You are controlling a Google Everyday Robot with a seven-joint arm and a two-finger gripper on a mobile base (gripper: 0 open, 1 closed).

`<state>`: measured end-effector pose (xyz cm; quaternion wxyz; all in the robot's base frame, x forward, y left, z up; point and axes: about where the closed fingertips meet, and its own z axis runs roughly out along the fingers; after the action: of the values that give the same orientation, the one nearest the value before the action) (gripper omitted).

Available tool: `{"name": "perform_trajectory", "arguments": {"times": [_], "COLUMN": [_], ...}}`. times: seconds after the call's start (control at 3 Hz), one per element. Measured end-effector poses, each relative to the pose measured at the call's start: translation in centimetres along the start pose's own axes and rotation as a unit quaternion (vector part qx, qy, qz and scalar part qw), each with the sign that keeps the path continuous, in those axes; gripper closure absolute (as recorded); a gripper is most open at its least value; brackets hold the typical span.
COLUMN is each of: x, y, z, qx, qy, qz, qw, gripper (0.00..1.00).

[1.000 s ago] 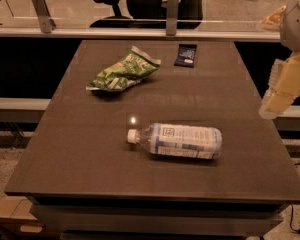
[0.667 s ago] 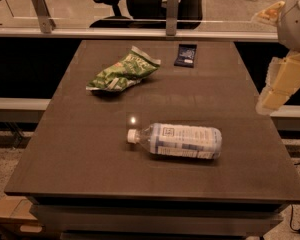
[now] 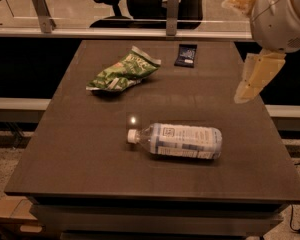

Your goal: Pick green jalapeno chip bag

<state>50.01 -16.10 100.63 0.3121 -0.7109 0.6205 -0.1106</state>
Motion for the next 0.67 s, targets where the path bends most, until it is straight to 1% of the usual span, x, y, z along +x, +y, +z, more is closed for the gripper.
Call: {"name": "perform_trajectory", "arguments": {"times": [0.33,0.67], "x": [-2.5,-5.5], "y": [-0.8,-1.2], "z": [1.0,2.0], "qx": [0.006,0.024], "qy": [-0.001,0.026], "qz": [-0.058,-0.113], "qw": [0.9983,0.993], "gripper": [0.0,0.0]}}
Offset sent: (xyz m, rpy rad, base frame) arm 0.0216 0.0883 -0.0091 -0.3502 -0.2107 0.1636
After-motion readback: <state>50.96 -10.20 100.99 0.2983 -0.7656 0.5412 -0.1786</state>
